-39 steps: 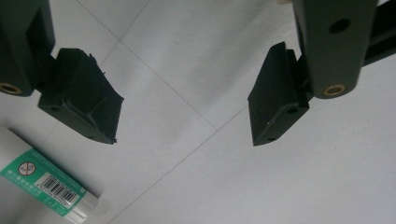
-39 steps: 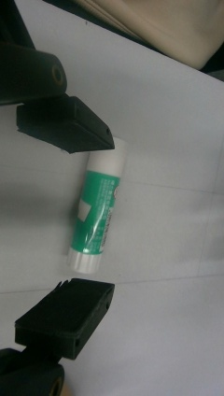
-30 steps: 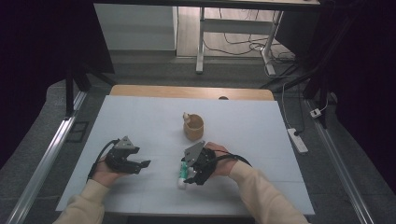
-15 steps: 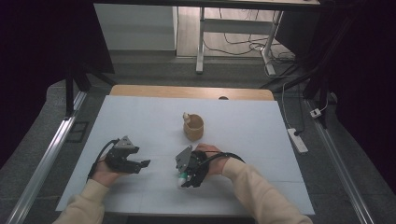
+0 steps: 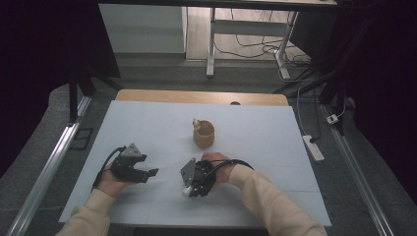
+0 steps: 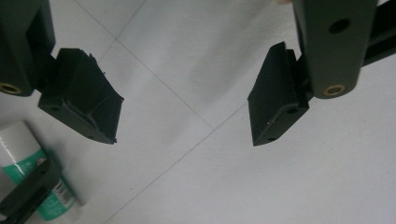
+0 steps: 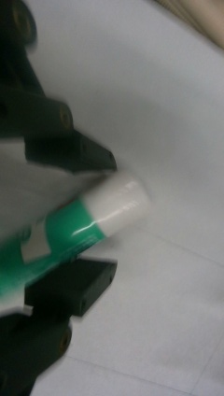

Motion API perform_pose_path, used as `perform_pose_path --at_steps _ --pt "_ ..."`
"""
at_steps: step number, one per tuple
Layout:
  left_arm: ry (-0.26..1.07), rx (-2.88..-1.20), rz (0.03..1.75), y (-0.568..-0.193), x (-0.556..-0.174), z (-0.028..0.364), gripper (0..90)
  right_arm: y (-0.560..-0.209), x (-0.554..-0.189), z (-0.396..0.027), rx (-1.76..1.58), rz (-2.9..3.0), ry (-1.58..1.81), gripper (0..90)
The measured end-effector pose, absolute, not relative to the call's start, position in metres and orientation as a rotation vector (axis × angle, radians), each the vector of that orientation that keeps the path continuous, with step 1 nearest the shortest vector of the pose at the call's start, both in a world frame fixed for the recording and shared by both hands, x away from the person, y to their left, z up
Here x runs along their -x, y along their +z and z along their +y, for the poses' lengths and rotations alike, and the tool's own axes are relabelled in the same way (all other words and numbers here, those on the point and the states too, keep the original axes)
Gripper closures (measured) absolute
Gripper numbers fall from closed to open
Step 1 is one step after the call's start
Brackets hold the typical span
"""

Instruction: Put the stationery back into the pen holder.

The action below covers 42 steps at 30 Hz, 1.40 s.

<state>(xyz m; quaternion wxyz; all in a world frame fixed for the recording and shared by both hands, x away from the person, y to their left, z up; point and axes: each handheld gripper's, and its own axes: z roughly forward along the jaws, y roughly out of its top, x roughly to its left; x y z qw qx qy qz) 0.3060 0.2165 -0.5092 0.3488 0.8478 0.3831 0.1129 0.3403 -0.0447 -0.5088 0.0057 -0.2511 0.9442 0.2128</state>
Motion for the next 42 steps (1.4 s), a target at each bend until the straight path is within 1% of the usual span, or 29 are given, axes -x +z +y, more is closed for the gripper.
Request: perform_pose_path --at_steps 4,5,9,21,28,34,42 --pt "0.294 -2.195 0.994 -0.509 -0.306 0.217 25.5 -0.508 -0.343 -0.047 0.79 2.951 0.674 64.3" --pt "0.294 -2.194 0.994 -0.509 -0.306 0.217 25.4 -0.508 -0.342 -0.047 0.793 2.943 0.673 64.9" --pt "0.298 -2.194 0.994 -0.509 -0.305 0.217 25.5 -0.507 -0.34 -0.047 0.786 2.916 0.655 65.4" --pt "0.298 -2.194 0.995 -0.509 -0.306 0.217 25.5 -0.485 -0.349 -0.065 0.496 2.873 0.947 65.5" --pt "0.304 -2.187 0.996 -0.509 -0.305 0.217 25.5 -0.478 -0.352 -0.077 0.371 2.832 1.038 65.4" --pt "0.276 -2.154 0.988 -0.506 -0.304 0.219 25.4 -0.471 -0.355 -0.087 0.262 2.797 1.155 65.4" --pt "0.316 -2.169 0.974 -0.502 -0.301 0.216 25.4 -0.465 -0.355 -0.099 0.104 2.768 1.286 65.4"
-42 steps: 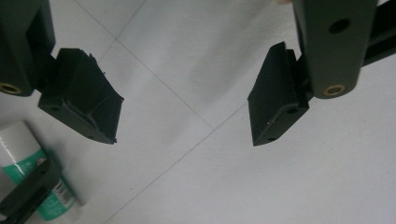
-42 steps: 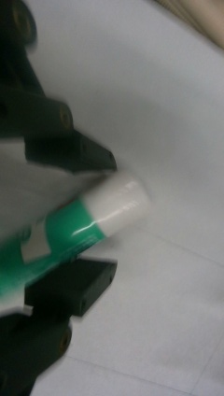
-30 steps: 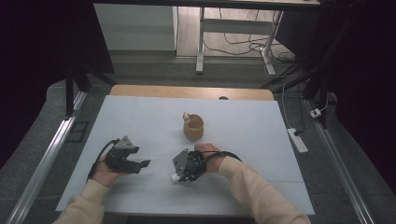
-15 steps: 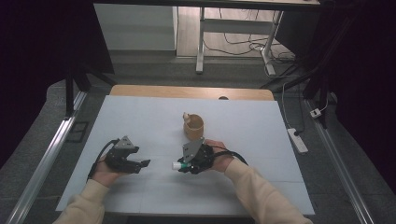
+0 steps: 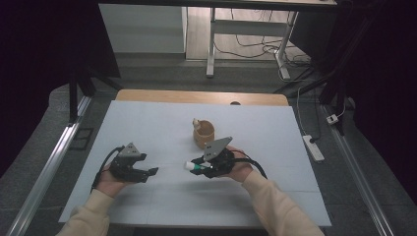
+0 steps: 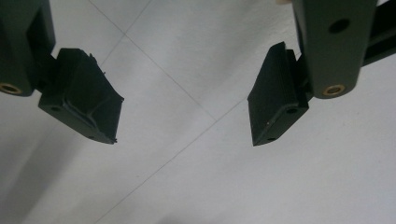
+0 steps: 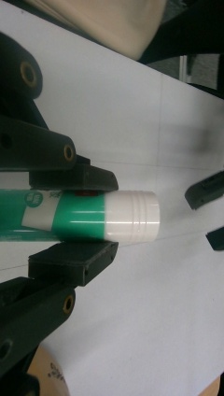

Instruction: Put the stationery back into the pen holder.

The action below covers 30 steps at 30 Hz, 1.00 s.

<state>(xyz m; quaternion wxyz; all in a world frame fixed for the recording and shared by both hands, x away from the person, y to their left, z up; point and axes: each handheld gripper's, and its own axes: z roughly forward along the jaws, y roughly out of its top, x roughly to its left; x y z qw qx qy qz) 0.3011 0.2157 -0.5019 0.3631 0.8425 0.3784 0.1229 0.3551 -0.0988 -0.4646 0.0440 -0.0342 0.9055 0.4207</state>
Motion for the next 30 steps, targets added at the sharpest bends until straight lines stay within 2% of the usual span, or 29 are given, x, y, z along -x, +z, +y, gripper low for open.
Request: perform_pose_path --at_steps 30 --pt "0.313 -2.156 0.998 -0.503 -0.304 0.221 25.4 -0.438 -0.373 -0.128 -0.274 2.467 1.539 65.3"
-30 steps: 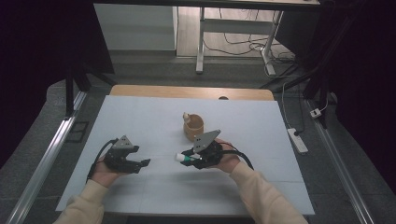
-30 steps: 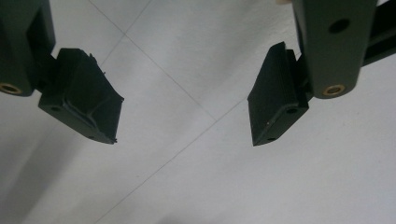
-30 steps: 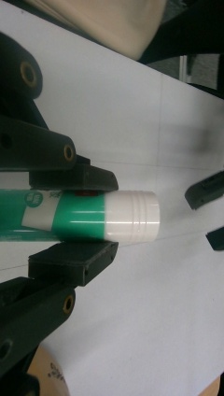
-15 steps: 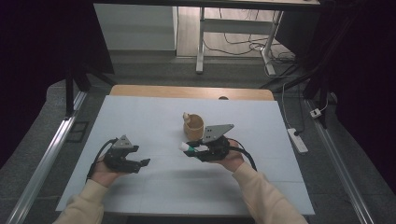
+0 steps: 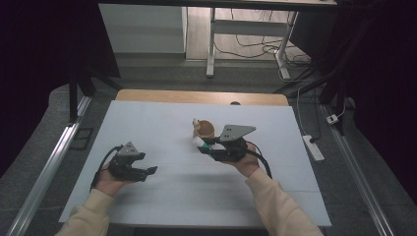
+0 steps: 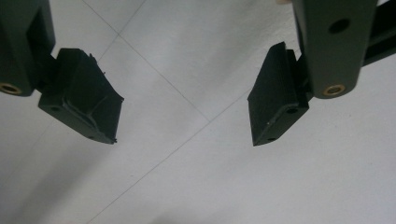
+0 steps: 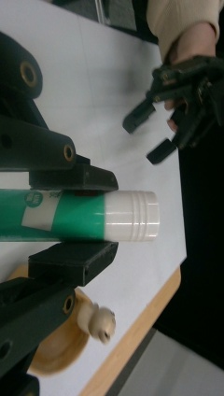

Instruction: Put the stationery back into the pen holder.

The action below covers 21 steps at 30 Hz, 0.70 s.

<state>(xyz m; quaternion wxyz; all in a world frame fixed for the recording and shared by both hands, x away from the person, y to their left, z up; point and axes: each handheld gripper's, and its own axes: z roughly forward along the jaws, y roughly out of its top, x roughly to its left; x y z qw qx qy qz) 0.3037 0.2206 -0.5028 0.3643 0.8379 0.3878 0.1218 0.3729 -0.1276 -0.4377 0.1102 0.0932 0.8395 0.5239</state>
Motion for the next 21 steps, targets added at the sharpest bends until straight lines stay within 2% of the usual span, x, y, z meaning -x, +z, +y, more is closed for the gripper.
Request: perform_pose_path --at_steps 21 --pt "0.32 -2.148 0.993 -0.502 -0.304 0.222 25.4 -0.425 -0.395 -0.129 -0.398 2.34 1.562 65.3"
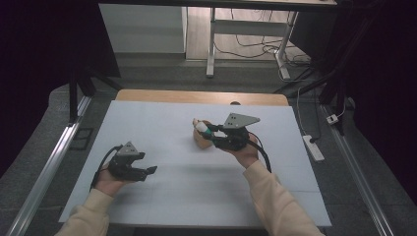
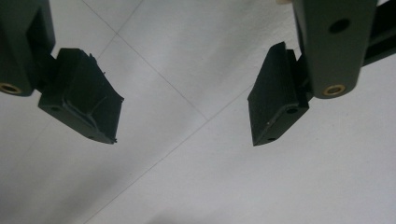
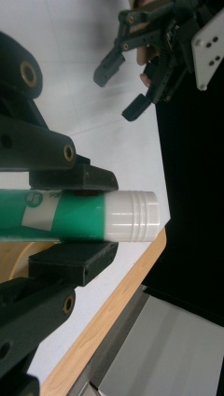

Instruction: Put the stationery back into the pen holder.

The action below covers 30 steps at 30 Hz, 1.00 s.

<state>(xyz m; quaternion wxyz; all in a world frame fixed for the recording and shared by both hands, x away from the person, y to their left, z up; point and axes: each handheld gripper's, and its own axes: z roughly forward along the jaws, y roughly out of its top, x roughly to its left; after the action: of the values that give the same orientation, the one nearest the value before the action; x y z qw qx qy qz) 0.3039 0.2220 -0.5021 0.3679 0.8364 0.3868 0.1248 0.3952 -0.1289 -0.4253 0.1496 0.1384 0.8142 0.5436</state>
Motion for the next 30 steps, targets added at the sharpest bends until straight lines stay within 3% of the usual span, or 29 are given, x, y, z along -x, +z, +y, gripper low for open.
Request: perform_pose_path --at_steps 30 --pt "0.315 -2.152 0.989 -0.504 -0.305 0.221 25.0 -0.431 -0.443 -0.109 -0.547 2.216 1.583 65.2"
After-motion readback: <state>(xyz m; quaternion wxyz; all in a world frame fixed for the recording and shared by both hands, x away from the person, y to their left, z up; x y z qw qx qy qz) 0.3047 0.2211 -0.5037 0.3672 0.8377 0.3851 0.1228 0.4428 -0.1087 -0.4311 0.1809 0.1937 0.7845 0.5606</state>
